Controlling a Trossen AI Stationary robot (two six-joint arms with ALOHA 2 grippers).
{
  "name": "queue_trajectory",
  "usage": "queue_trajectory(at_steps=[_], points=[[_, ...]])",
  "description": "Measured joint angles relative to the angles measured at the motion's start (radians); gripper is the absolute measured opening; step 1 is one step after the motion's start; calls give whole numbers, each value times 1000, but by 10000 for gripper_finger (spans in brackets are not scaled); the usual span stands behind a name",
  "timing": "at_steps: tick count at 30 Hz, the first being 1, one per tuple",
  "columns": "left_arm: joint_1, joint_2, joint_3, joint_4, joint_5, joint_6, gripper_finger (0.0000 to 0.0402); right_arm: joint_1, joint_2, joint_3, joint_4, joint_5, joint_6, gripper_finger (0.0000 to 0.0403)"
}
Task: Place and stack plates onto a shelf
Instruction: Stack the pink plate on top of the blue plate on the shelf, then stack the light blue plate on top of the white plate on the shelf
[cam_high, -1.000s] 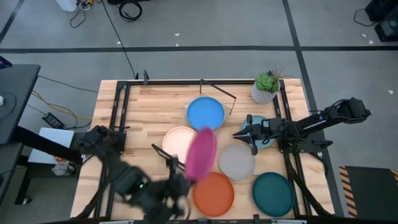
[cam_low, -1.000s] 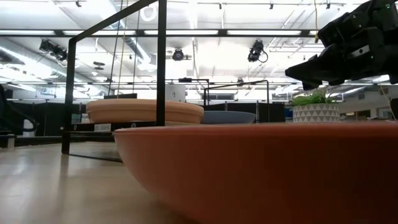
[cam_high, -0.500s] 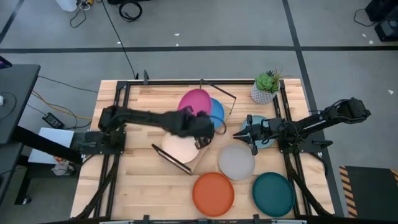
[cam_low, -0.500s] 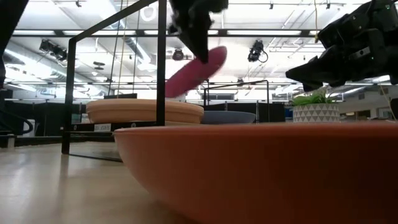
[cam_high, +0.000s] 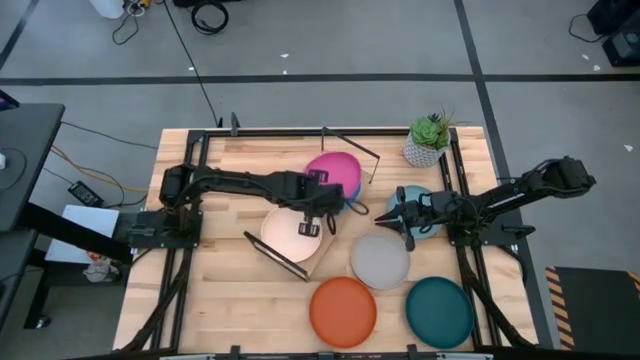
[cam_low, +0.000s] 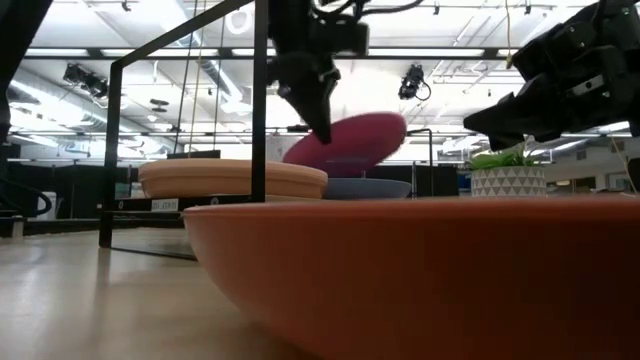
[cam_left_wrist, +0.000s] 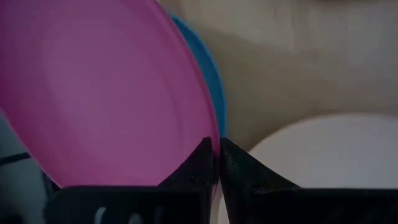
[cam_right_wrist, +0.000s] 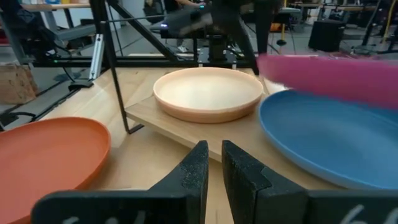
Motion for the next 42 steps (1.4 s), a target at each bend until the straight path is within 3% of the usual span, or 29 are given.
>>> queue_trajectory(at_steps=[4,8,15,20,24,28,34,39,42], points=[[-13,0,-47,1,-62,15,47,17,0,0,2,0,0,53],[-22,1,-46,-6,-98,-5,96,24,0,0,2,0,-1,53],[-83,1,108,-5,-246,-18,167,25,0,0,-4,2,-1,53],[-188,-1,316,14,-133,-163,170,74,0,23,-152,6,25,50],[-280,-4,376,11,-115,-187,156,184,0,116,-374,190,28,43],[-316,-7,326,-14,-134,-227,135,268,2,176,-498,342,20,41],[-288,-21,214,-23,-136,-221,108,316,52,264,-634,397,45,52],[-224,-132,33,189,-59,-133,91,306,166,353,-728,451,52,75],[-191,-237,-116,303,-44,-79,81,273,227,438,-897,504,120,88]])
